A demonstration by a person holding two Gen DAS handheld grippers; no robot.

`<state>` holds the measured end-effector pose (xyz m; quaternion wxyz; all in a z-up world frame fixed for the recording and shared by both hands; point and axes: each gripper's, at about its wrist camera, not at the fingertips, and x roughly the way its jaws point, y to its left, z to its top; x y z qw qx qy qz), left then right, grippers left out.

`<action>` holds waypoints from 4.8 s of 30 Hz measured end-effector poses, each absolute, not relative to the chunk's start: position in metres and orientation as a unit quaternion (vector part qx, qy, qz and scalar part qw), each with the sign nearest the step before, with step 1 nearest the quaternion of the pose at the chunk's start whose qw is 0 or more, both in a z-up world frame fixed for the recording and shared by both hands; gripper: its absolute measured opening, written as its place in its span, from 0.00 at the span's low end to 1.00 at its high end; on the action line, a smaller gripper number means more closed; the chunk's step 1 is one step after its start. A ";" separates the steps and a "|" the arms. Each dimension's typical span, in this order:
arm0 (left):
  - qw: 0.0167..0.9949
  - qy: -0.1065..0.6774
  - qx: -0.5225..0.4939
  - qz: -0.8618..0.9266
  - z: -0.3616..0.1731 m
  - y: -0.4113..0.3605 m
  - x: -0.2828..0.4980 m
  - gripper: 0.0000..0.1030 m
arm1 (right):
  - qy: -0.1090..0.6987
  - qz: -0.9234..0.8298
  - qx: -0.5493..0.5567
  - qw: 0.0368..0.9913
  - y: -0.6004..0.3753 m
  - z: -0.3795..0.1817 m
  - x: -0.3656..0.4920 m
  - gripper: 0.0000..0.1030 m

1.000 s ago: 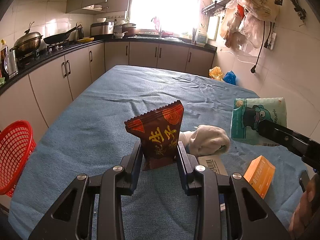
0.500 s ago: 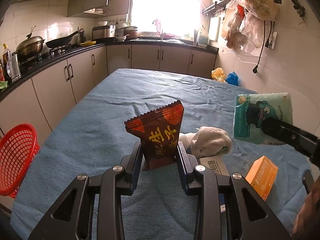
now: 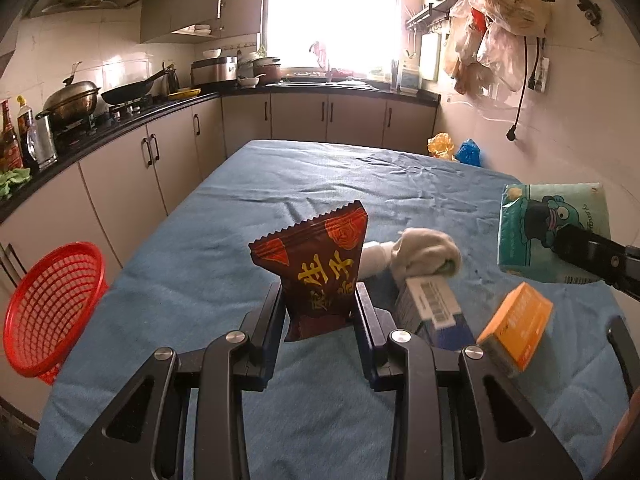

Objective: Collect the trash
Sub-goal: 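Lift the tissue pack with the right gripper while the left holds the snack bag up, then carry the snack bag and tissue pack over the red basket, then open both grippers to drop the snack bag and tissue pack into the basket, then move both tools back toward the remaining trash on the table, then grasp the white-and-blue medicine box with the left gripper while the right grasps the orange box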

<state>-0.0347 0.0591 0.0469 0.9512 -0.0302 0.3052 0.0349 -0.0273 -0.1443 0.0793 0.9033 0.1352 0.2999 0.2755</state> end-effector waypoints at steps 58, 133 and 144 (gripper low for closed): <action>0.899 0.309 -0.216 0.224 0.031 0.356 -0.110 0.47 | 0.405 0.428 -0.013 0.808 0.233 0.067 0.001 0.17; 0.929 0.369 0.018 0.031 0.038 0.072 -0.063 0.69 | 0.503 0.114 0.213 0.830 -0.177 0.015 0.021 0.69; 0.924 0.382 0.004 0.006 0.042 0.069 -0.056 0.69 | 0.526 0.125 0.062 0.839 -0.117 0.016 0.059 0.69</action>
